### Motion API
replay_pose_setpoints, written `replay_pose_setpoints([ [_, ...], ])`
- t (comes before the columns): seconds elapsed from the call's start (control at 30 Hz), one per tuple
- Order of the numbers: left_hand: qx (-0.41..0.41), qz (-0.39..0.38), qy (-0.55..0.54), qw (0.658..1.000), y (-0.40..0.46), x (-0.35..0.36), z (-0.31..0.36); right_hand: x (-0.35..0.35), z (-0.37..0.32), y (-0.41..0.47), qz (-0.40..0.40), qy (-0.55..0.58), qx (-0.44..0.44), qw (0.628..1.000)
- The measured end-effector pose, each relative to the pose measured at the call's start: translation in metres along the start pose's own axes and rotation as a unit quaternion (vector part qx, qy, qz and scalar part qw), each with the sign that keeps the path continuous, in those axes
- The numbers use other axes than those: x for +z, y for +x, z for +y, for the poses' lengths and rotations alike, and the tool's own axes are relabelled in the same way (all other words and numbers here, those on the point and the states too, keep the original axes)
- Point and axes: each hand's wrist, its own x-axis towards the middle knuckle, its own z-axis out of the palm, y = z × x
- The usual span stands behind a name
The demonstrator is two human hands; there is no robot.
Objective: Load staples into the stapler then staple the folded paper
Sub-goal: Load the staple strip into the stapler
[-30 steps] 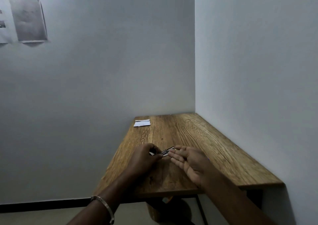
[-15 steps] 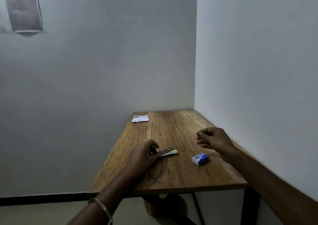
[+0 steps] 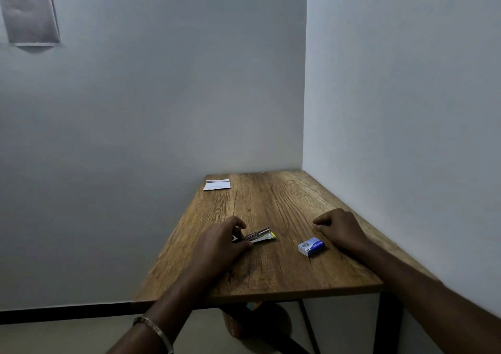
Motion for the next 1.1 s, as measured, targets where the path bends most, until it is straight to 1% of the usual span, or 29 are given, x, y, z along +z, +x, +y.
replay_pose_setpoints([
  [0.47, -0.014, -0.008, 0.006, 1.0, -0.003, -0.006, 0.007, 0.001, 0.005, -0.001, -0.004, -0.004, -0.003, 1.0],
  [0.53, -0.015, -0.004, 0.008, 1.0, -0.003, -0.006, 0.007, -0.001, 0.004, -0.004, 0.013, 0.021, 0.004, 1.0],
  [0.57, -0.016, 0.002, 0.008, 1.0, -0.004, -0.007, 0.008, -0.003, 0.004, -0.005, 0.041, 0.047, 0.012, 0.998],
  [0.63, -0.012, 0.047, -0.006, 0.999, -0.004, -0.008, 0.011, -0.009, 0.003, -0.011, 0.112, 0.101, 0.022, 0.988],
  [0.7, 0.013, 0.145, -0.032, 0.989, -0.004, -0.009, 0.013, -0.013, 0.0, -0.02, 0.146, 0.143, 0.004, 0.979],
  [0.73, 0.035, 0.193, -0.04, 0.98, -0.004, -0.01, 0.015, -0.016, -0.003, -0.027, 0.138, 0.156, -0.015, 0.978],
  [0.77, 0.058, 0.225, -0.044, 0.972, -0.005, -0.011, 0.017, -0.017, -0.005, -0.035, 0.11, 0.162, -0.037, 0.98],
  [0.8, 0.079, 0.234, -0.045, 0.968, -0.007, -0.012, 0.019, -0.018, -0.007, -0.042, 0.062, 0.161, -0.062, 0.983],
  [0.87, 0.116, 0.193, -0.04, 0.973, -0.009, -0.01, 0.022, -0.017, -0.01, -0.054, -0.055, 0.121, -0.108, 0.985],
  [0.9, 0.133, 0.156, -0.034, 0.978, -0.01, -0.009, 0.024, -0.017, -0.012, -0.057, -0.099, 0.088, -0.128, 0.983],
  [0.93, 0.147, 0.117, -0.03, 0.982, -0.01, -0.008, 0.025, -0.015, -0.015, -0.058, -0.126, 0.06, -0.145, 0.98],
  [1.0, 0.161, 0.051, -0.021, 0.985, -0.009, -0.006, 0.027, -0.011, -0.022, -0.058, -0.136, 0.041, -0.166, 0.976],
  [1.1, 0.156, -0.008, -0.015, 0.988, -0.008, -0.001, 0.026, -0.004, -0.034, -0.057, -0.113, 0.036, -0.19, 0.975],
])
